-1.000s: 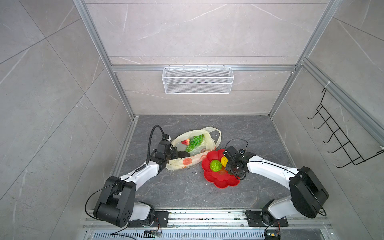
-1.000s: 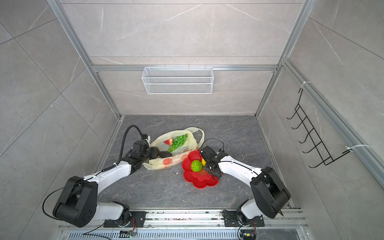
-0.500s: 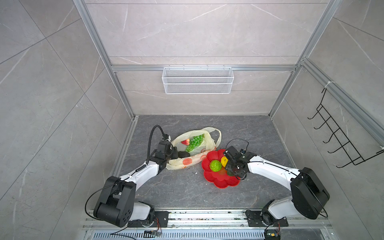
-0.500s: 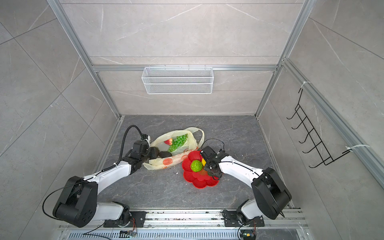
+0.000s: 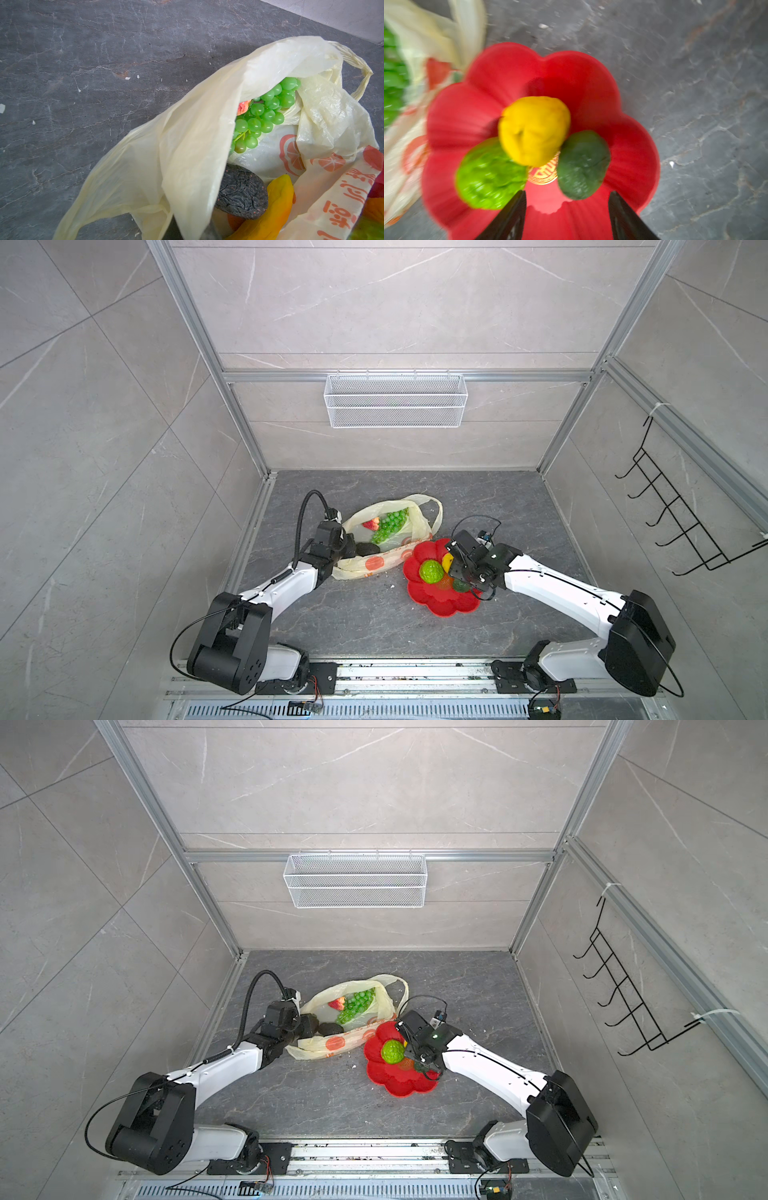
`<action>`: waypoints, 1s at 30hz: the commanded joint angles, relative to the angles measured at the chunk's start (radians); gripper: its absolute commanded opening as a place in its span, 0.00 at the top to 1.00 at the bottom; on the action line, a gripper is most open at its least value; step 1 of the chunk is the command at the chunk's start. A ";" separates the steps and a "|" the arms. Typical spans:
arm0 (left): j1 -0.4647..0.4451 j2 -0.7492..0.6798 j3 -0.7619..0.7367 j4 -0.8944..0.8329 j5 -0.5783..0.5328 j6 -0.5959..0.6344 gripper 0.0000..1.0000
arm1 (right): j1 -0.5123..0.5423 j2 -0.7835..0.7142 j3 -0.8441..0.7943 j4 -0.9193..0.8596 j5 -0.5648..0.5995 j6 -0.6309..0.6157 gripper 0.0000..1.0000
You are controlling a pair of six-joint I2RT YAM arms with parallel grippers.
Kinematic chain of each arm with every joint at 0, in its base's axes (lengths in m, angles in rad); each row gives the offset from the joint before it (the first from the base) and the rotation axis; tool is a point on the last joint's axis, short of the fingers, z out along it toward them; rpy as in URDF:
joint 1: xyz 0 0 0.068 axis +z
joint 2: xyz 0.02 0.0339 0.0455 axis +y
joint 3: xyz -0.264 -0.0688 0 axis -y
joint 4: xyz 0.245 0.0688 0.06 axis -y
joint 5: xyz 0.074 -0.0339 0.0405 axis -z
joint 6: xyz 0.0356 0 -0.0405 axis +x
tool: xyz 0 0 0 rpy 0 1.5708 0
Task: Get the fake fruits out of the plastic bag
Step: 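Lower the lime into the red plate and open the right gripper, then move the right gripper into the bag and grasp the dark brown fruit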
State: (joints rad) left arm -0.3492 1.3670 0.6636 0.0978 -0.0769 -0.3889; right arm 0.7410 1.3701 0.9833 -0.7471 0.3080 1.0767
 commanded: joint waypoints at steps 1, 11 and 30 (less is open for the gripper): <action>-0.004 -0.006 0.036 0.015 0.000 0.021 0.97 | 0.033 0.012 0.084 -0.026 0.059 -0.066 0.35; -0.004 -0.015 0.059 -0.047 -0.013 -0.020 0.97 | 0.089 0.246 0.321 0.210 -0.145 -0.221 0.38; 0.002 -0.026 0.010 -0.103 -0.057 -0.132 0.95 | 0.207 0.756 0.738 0.136 -0.283 -0.260 0.42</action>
State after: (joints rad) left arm -0.3489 1.3602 0.6834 0.0154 -0.1066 -0.4999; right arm 0.9287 2.1220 1.7355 -0.5865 0.0292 0.8253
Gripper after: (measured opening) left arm 0.049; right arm 0.579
